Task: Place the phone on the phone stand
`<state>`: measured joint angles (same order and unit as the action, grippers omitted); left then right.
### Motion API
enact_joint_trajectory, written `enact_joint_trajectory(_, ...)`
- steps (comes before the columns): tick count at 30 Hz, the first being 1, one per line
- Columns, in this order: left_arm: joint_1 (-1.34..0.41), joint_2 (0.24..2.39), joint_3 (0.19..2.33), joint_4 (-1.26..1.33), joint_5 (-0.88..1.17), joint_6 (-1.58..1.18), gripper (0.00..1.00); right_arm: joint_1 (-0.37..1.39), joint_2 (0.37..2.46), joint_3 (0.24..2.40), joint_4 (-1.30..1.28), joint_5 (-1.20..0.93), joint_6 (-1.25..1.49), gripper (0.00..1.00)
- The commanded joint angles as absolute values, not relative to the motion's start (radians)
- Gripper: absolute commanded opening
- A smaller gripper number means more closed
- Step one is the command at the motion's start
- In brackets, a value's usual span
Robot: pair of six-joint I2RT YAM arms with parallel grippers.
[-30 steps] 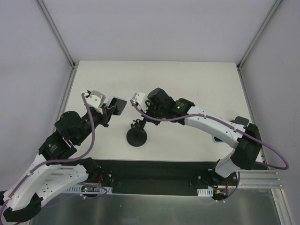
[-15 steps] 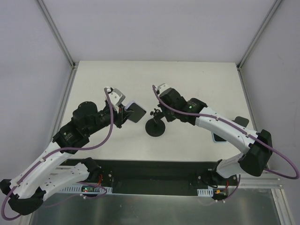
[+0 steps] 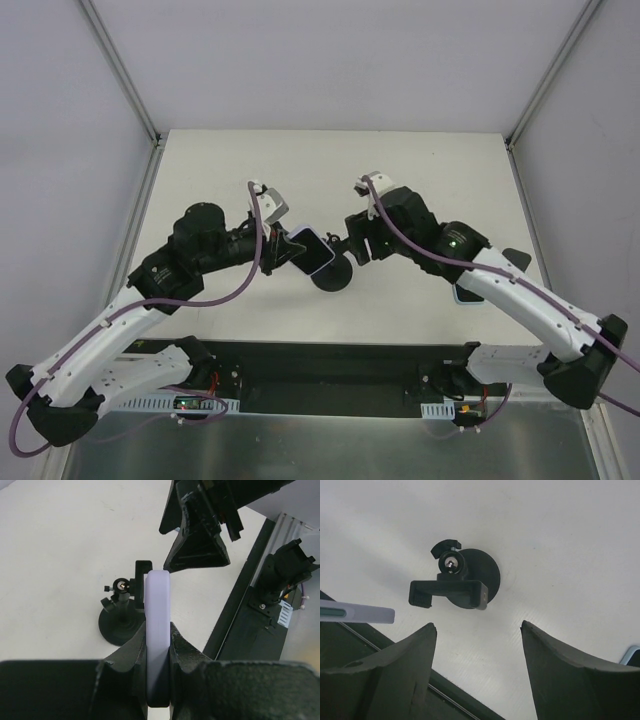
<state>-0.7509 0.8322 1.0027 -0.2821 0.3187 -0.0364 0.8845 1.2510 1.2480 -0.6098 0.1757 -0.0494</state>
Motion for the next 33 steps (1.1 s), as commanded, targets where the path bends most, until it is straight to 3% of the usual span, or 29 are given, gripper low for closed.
enact_joint_trajectory(1, -0.746, 0.888, 1.109, -0.17, 0.461, -0.037, 0.0, 0.815, 1.109, 1.187, -0.592, 0.097, -0.127, 0.73)
enact_joint_trajectory(3, -0.746, 0.957, 1.133, -0.169, 0.578, -0.034, 0.0, 0.75, 1.053, 1.146, -0.583, 0.075, -0.14, 0.76)
enact_joint_trajectory(8, -0.746, 1.022, 1.207, -0.169, 0.646, -0.009, 0.0, 0.612, 0.977, 1.033, -0.462, -0.243, -0.181, 0.8)
enact_joint_trajectory(13, -0.741, 0.951, 1.206, -0.193, 0.614, 0.054, 0.0, 0.586, 1.018, 0.993, -0.341, -0.423, -0.212, 0.7)
enact_joint_trajectory(17, -0.73, 0.891, 1.178, -0.242, 0.546, 0.058, 0.0, 0.61, 1.071, 1.006, -0.325, -0.379, -0.242, 0.63)
enact_joint_trajectory(22, -0.729, 0.828, 1.125, -0.255, 0.505, 0.048, 0.0, 0.715, 1.134, 1.066, -0.379, -0.114, -0.275, 0.6)
enact_joint_trajectory(29, -0.729, 0.834, 1.118, -0.262, 0.498, 0.051, 0.0, 0.813, 1.242, 1.163, -0.457, 0.07, -0.307, 0.4)
enact_joint_trajectory(33, -0.729, 0.844, 1.118, -0.262, 0.506, 0.052, 0.0, 0.841, 1.278, 1.198, -0.489, 0.139, -0.328, 0.36)
